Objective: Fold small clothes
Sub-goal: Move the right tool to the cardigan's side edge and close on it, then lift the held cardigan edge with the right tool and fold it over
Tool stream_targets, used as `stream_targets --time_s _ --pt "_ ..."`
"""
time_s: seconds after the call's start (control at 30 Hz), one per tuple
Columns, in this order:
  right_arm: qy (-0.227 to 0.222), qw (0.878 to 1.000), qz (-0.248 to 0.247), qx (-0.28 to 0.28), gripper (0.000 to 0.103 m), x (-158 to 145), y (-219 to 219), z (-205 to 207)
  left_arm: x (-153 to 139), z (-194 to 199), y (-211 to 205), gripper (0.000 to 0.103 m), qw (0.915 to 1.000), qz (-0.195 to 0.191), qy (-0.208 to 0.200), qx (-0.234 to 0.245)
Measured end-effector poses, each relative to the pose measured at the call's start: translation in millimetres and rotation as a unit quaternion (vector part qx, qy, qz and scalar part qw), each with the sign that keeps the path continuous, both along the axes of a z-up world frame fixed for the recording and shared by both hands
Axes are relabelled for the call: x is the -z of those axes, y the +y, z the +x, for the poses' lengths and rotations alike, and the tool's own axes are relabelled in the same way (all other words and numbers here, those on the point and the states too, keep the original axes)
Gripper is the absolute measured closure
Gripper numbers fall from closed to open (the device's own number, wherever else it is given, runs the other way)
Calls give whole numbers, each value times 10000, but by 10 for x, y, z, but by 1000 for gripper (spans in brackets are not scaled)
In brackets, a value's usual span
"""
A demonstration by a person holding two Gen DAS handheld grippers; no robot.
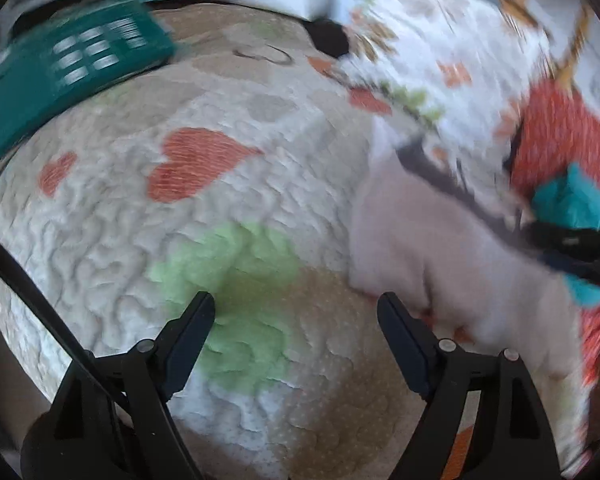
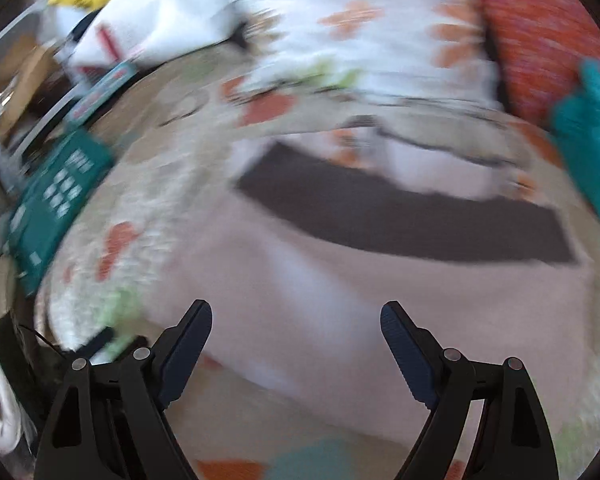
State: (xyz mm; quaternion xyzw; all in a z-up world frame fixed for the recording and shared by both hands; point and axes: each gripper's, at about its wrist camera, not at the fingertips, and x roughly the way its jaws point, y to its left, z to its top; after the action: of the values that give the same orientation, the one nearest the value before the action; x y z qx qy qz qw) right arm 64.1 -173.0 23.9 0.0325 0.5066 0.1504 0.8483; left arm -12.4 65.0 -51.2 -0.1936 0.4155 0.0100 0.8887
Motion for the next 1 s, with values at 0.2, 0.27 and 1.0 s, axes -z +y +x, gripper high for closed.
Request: stream_targets --time_s 0.2,0.27,1.0 --pt "310 9973 -260 -616 15 306 980 412 -18 -123 453 21 9947 -605 -129 -819" --pt "388 9945 -718 -663 17 467 1248 522 9 -134 538 21 9924 -781 -91 -947" --pt "-254 9981 -193 527 89 -229 -67 319 -142 -164 -36 21 9993 -112 238 -264"
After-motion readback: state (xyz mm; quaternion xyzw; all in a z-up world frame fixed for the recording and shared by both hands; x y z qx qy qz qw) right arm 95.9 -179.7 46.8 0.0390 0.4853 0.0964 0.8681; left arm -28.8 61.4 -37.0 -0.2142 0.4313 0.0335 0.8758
